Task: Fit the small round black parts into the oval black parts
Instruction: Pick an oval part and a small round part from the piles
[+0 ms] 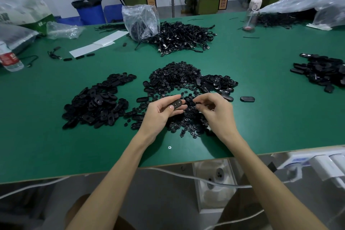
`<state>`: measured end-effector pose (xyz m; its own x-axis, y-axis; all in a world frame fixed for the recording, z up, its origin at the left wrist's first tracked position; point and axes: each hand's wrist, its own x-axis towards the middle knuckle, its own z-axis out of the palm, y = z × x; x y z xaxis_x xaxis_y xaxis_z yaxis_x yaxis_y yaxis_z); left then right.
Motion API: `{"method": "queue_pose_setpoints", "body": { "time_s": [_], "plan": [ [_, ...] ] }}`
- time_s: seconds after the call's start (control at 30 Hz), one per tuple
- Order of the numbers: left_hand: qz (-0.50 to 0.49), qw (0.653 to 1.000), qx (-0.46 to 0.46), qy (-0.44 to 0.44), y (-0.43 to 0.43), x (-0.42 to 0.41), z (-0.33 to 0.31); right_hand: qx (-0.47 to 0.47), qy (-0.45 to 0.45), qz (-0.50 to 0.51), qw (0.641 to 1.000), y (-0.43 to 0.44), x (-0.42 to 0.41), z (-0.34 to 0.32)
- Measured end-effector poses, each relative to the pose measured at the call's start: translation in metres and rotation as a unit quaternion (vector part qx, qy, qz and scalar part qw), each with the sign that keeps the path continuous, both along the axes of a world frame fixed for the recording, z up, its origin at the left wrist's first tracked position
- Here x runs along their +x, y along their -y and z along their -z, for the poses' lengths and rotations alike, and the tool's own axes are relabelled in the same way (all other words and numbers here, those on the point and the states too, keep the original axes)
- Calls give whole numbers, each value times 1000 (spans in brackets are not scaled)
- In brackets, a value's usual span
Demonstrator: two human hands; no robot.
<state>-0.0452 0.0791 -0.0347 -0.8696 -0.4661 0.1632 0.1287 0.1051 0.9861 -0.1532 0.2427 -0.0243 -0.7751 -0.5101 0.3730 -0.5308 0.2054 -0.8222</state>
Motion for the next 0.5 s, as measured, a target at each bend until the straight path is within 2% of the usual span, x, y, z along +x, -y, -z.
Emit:
{"method": "queue_pose_setpoints", "body": {
  "time_s": [0.2,0.43,0.5],
  "plan": [
    [1,1000,20,-1,0,0,0,-27,30,-38,998,2,-2,1],
    [9,1000,27,-2,1,2,0,-112,161,-56,979,13,16,3],
    [9,1000,11,-8,0,2,0,-119,149,-53,980,17,22,6]
  ]
}}
